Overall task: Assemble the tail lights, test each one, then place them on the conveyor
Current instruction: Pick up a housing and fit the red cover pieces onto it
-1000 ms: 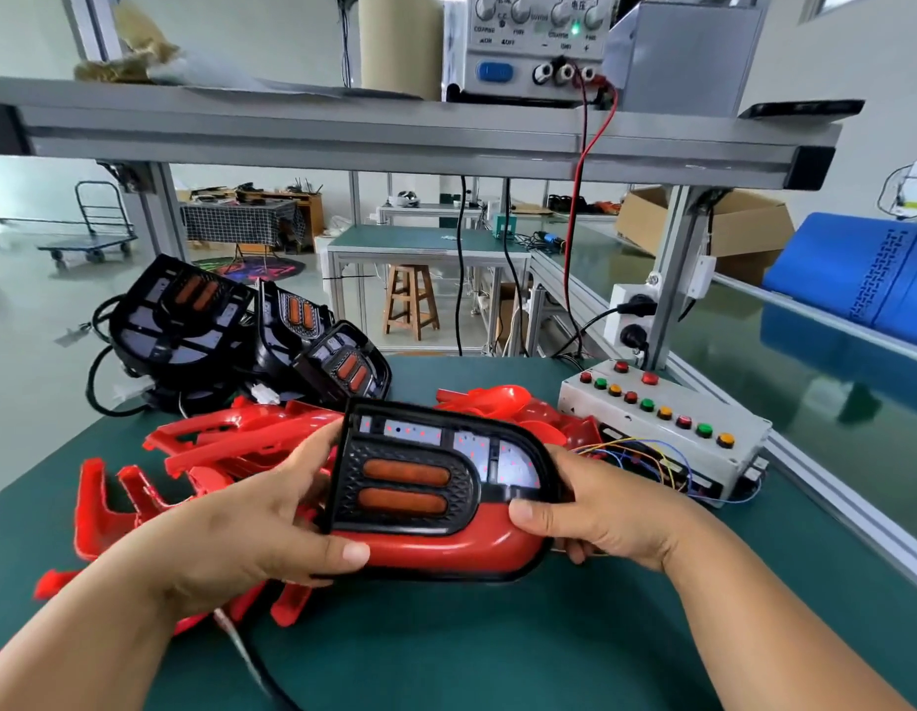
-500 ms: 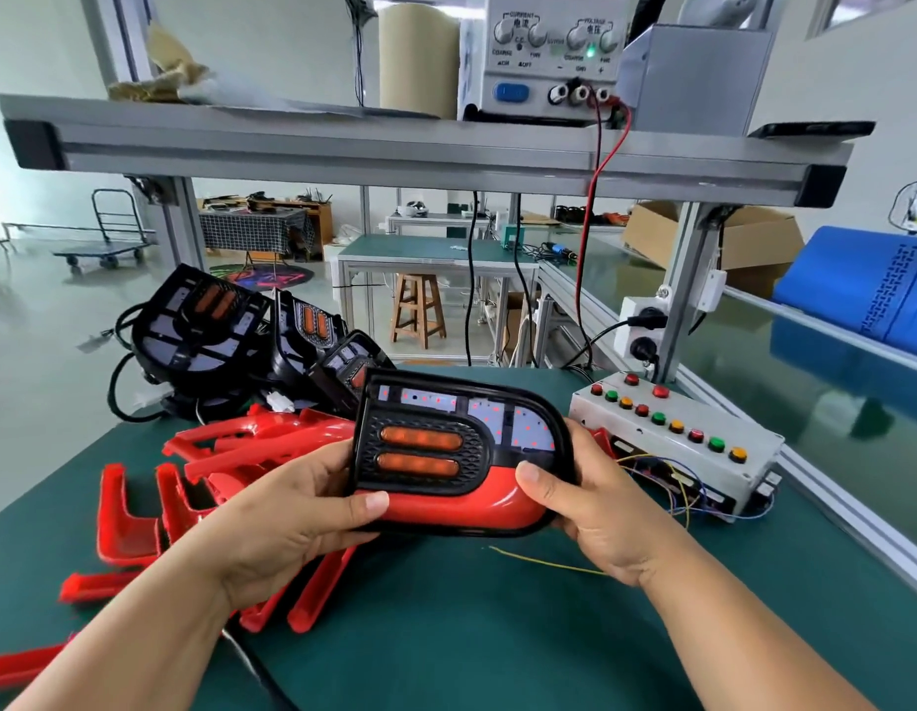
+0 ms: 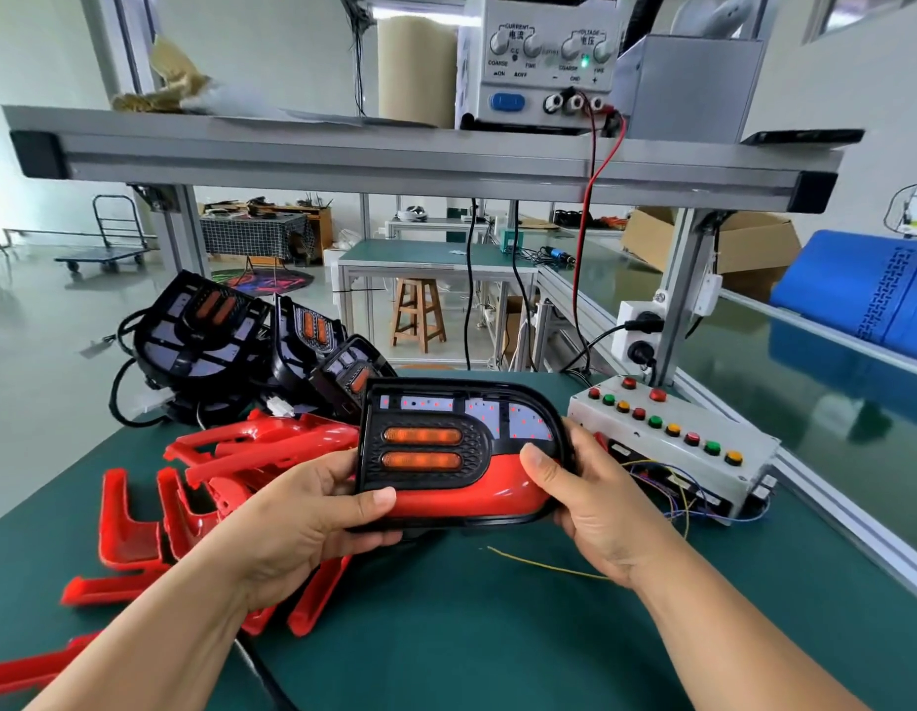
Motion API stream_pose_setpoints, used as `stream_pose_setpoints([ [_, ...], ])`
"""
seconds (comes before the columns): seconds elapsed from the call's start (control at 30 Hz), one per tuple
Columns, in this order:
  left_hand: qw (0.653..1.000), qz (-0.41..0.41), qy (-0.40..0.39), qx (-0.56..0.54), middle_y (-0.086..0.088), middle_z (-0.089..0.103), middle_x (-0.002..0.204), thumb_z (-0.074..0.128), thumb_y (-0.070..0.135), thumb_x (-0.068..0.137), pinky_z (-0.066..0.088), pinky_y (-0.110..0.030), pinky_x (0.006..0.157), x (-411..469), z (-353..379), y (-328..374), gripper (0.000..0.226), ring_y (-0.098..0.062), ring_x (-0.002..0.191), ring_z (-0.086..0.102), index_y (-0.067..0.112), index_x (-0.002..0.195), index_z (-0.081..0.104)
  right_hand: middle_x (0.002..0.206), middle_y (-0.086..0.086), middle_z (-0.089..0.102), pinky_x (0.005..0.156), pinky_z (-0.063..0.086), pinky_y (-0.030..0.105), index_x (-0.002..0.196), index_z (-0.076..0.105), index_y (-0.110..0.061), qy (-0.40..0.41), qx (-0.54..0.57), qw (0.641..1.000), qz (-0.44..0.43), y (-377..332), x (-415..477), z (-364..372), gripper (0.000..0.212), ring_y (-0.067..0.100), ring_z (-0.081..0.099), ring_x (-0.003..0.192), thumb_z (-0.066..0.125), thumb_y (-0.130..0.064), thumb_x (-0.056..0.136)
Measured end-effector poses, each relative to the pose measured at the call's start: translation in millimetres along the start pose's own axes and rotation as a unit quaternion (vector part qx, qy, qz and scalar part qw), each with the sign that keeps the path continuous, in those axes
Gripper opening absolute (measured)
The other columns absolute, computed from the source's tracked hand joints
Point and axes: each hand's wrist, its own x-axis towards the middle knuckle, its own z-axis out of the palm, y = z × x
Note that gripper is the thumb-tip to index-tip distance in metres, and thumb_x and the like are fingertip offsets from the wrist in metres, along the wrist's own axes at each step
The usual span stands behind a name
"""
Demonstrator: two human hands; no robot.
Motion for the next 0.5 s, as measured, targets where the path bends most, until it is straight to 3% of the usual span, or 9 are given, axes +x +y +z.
stream_pose_setpoints([
  [0.1,1.000,-0.003,0.004,-0.012,-0.010,0.072,0.112,0.076,0.015,0.067,0.055,-0.031,0.080,0.2,3.9,-0.9,0.047,-0.028,0.098,0.071,0.015,0.114,0.068,0.122,-0.002,0.069,0.094,0.053,0.038,0.132,0.047,-0.026,-0.014,0.009,1.000,0.016,-0.5,-0.7,1.4,0.062,0.016,0.065,0.113,0.070,-0.031,0.074],
  [0.27,1.000,0.024,-0.004,0.006,-0.002,0.072,0.111,0.097,0.044,0.033,0.059,-0.025,0.074,-0.9,6.9,-1.9,0.074,-0.019,0.099,0.070,0.030,0.102,0.072,0.105,0.001,0.074,0.067,0.057,0.032,0.129,0.044,-0.032,-0.047,-0.008,0.997,0.065,-0.6,-2.7,-0.8,0.076,0.023,0.072,0.094,0.081,-0.020,0.063],
  [0.4,0.999,0.030,-0.011,0.000,-0.003,0.073,0.109,0.098,0.042,0.031,0.057,-0.021,0.066,-1.4,4.2,-0.9,0.076,-0.019,0.094,0.071,0.029,0.101,0.072,0.106,0.003,0.074,0.066,0.057,0.032,0.131,0.044,-0.034,-0.041,0.019,0.996,0.073,-0.5,-1.0,-1.5,0.077,0.026,0.072,0.094,0.079,-0.015,0.066],
  [0.5,0.999,0.025,-0.024,-0.004,-0.008,0.072,0.109,0.099,0.040,0.032,0.058,-0.021,0.062,-3.8,-1.5,1.7,0.076,-0.020,0.089,0.072,0.022,0.101,0.074,0.108,0.007,0.073,0.070,0.058,0.036,0.129,0.050,-0.028,-0.078,0.065,0.991,0.092,-3.7,-2.1,-5.8,0.057,0.028,0.071,0.095,0.068,-0.016,0.077],
])
